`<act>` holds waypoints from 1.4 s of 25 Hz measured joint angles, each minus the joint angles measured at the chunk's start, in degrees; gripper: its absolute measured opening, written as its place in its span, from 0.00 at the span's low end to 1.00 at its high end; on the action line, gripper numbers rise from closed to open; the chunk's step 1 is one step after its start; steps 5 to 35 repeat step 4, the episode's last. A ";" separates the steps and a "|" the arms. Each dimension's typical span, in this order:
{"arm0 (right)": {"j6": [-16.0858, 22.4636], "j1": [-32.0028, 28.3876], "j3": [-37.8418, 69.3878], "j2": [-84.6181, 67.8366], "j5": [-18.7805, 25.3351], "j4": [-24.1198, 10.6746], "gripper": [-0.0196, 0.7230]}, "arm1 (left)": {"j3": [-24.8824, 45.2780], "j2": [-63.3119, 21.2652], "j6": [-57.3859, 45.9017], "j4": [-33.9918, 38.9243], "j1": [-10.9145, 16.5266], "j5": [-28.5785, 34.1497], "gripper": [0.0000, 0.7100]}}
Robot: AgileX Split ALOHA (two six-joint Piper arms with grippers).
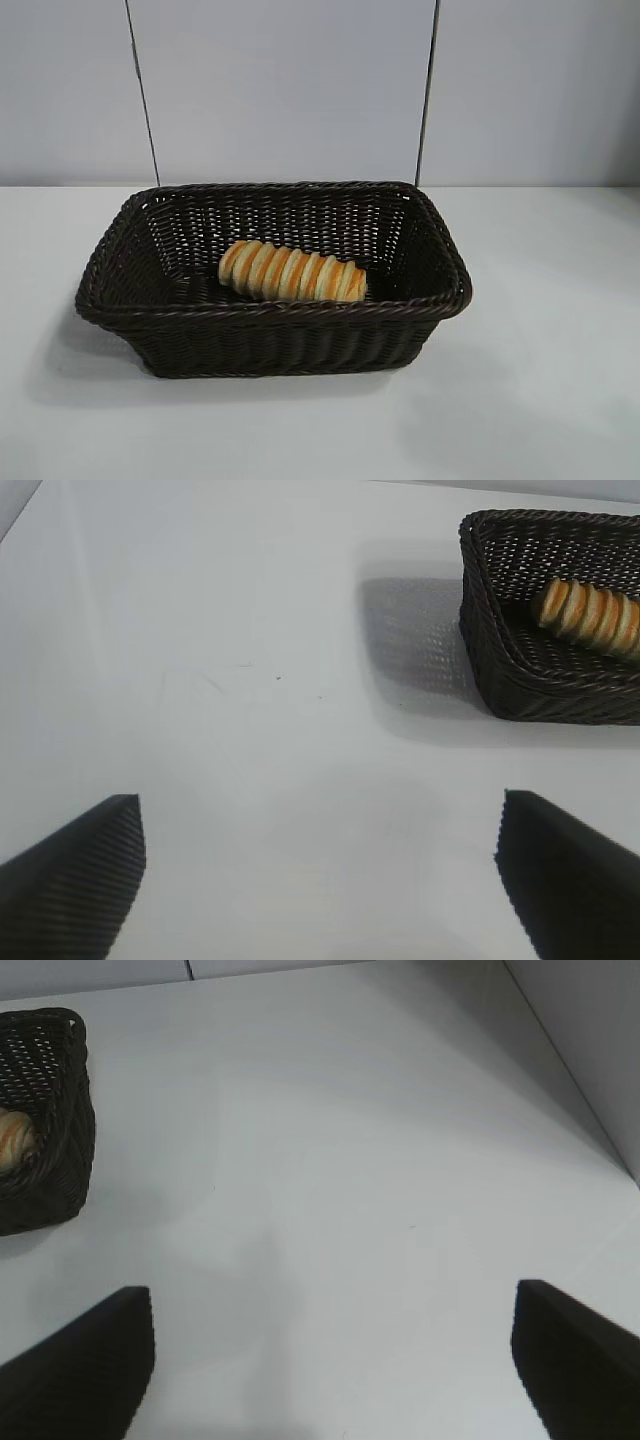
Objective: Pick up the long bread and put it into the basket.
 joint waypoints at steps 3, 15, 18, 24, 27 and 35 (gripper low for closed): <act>0.00 0.00 0.00 0.00 -0.04 0.00 0.96 | 0.00 0.00 0.00 0.00 0.00 0.00 0.96; 0.00 0.00 0.00 0.00 -0.04 0.00 0.96 | 0.00 0.00 0.00 0.00 0.00 0.00 0.96; 0.00 0.00 0.00 0.00 -0.04 0.00 0.96 | 0.00 0.00 0.00 0.00 0.00 0.00 0.96; 0.00 0.00 0.00 0.00 -0.04 0.00 0.96 | 0.00 0.00 0.00 0.00 0.00 0.00 0.96; 0.00 0.00 0.00 0.00 -0.04 0.00 0.96 | 0.00 0.00 0.00 0.00 0.00 0.00 0.96; 0.00 0.00 0.00 0.00 -0.04 0.00 0.96 | 0.00 0.00 0.00 0.00 0.00 0.00 0.96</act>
